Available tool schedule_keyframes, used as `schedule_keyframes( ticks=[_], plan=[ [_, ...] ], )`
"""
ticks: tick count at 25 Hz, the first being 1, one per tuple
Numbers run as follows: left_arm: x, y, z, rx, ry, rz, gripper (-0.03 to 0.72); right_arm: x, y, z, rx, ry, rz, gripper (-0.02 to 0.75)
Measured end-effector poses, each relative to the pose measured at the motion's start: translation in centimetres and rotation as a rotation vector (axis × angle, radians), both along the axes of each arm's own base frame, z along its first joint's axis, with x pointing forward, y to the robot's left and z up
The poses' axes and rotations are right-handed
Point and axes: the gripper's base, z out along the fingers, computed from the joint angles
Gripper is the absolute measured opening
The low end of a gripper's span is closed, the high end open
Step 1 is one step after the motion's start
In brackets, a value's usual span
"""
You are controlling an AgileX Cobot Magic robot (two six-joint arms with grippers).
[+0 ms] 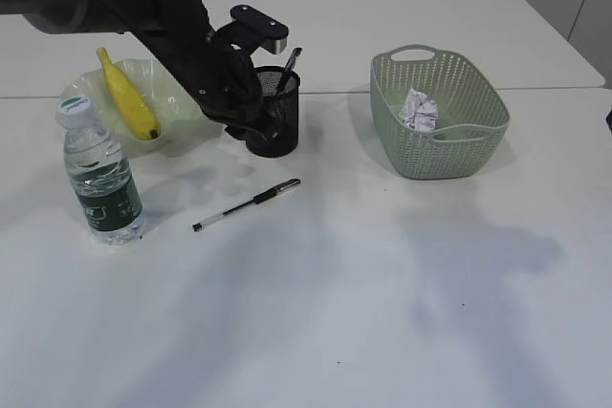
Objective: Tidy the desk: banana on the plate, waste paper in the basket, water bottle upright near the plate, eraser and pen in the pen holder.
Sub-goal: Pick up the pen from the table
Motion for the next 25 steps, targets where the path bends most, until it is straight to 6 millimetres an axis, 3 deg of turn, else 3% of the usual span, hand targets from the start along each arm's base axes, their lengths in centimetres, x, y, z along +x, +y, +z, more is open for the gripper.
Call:
schedule_keyframes(
  ticks=[10, 19, 25],
  plan=[
    [0.4, -0.4, -3.8, 0.027, 0.048, -0.004, 0.225, 0.0, 0.0, 0.0, 0.000, 0.000, 0.000, 0.428],
    [-0.6, -2.5, -6.3, 0.052, 0.096, -0.052, 0.225, -0.1, 0.0, 0.0, -0.001, 0.008, -0.001, 0.428],
    [-0.7, -2.5, -7.4, 0.084, 0.114, -0.067, 0.225, -0.1, 0.0, 0.0, -0.001, 0.008, -0.001, 0.428]
  ],
)
